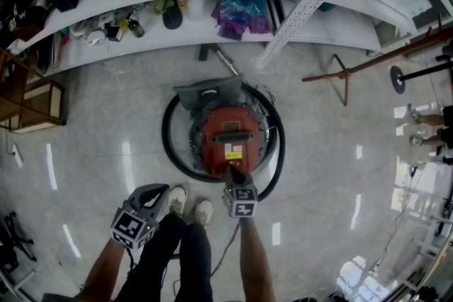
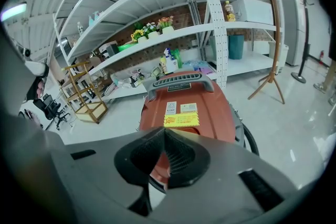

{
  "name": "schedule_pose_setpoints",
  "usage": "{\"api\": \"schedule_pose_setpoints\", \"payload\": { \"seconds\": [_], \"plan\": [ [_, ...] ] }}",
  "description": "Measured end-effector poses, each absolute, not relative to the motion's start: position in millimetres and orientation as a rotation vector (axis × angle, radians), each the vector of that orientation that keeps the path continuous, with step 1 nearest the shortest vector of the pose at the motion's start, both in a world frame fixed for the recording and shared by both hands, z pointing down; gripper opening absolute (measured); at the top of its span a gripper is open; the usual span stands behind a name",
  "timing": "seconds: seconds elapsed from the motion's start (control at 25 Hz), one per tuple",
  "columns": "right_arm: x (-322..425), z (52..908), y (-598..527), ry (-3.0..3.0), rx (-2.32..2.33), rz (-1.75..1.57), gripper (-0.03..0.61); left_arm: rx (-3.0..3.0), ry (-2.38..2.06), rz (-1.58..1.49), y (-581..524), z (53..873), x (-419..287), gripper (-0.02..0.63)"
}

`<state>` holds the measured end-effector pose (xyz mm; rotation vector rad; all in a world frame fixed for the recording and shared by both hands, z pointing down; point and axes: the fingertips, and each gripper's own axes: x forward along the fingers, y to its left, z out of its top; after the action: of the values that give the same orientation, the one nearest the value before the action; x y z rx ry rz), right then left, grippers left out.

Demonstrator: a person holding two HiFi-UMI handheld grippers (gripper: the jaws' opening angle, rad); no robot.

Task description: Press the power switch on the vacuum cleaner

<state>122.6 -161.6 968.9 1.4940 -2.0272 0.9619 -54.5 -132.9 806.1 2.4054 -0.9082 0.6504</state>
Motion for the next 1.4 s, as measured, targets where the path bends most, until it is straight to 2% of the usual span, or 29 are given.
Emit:
{"api": "schedule_pose_setpoints", "payload": {
  "seconds": [0.72, 1.4],
  "plan": [
    [124, 979, -163, -1.98, 1.484, 0.886, 0.012, 2.41, -0.903, 0.655, -131, 810, -58, 0.009],
    [127, 984, -161, -1.968, 1.545, 0.979, 0.012, 2.406, -0.894, 0.645, -125, 810, -64, 0.009]
  ]
}}
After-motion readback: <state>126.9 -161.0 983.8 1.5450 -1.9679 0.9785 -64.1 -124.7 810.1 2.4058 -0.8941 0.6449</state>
